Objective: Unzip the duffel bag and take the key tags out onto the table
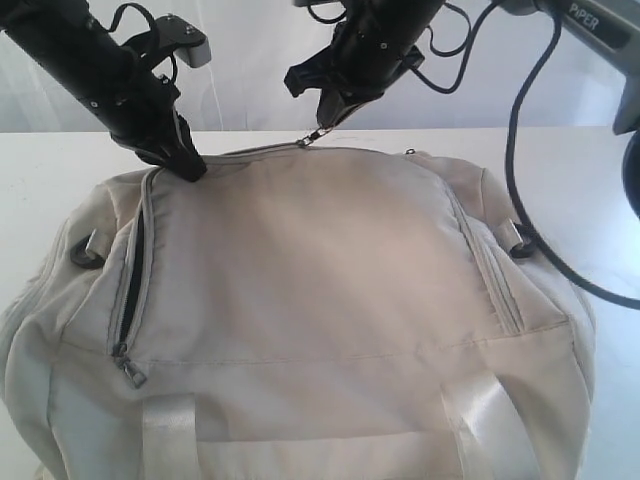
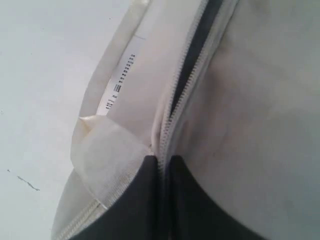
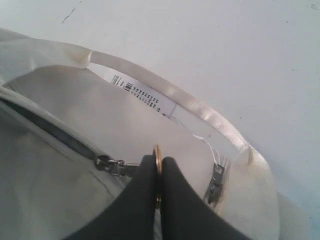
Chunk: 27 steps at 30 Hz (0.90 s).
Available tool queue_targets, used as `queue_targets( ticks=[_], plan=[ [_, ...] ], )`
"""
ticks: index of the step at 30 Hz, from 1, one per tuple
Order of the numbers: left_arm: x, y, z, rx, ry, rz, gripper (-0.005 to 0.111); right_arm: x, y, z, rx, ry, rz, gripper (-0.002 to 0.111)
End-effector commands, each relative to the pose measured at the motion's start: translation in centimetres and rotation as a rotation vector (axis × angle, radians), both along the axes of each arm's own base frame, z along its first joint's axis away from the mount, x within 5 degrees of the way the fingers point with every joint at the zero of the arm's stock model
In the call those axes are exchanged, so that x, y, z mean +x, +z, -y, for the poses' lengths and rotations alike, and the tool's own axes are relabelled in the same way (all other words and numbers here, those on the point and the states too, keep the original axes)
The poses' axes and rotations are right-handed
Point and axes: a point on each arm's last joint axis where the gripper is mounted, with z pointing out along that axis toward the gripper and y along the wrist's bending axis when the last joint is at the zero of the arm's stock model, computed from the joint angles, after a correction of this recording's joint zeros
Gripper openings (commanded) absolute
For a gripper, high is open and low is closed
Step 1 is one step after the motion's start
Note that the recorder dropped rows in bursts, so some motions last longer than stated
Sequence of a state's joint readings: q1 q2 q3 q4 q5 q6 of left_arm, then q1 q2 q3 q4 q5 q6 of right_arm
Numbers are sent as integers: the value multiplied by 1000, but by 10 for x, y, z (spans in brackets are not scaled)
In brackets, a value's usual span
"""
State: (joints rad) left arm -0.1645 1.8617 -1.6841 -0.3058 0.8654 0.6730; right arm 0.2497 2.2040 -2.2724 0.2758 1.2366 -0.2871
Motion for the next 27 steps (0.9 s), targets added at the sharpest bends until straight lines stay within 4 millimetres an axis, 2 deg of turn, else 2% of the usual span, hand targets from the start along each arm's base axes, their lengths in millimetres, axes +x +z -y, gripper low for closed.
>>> queue_targets(
  ticks=[1,7,18,22,27],
  plan=[
    [-5,3,-4,33,-3,-21,0,3,18,35,-43,-79,66,0],
    [-5,3,-4,33,-1,-22,0,-4,26,58,-51,-131,57,0],
    [-5,3,-4,31,3,-24,0,-32,23,87,-143,-180,-9,0],
    [-5,3,-4,31,5,-24,0,-46,26,101,-146,-208,-29,0],
    [-5,3,-4,30,9,-26,0,-83,28,109,-155,-210,-77,0]
  ],
)
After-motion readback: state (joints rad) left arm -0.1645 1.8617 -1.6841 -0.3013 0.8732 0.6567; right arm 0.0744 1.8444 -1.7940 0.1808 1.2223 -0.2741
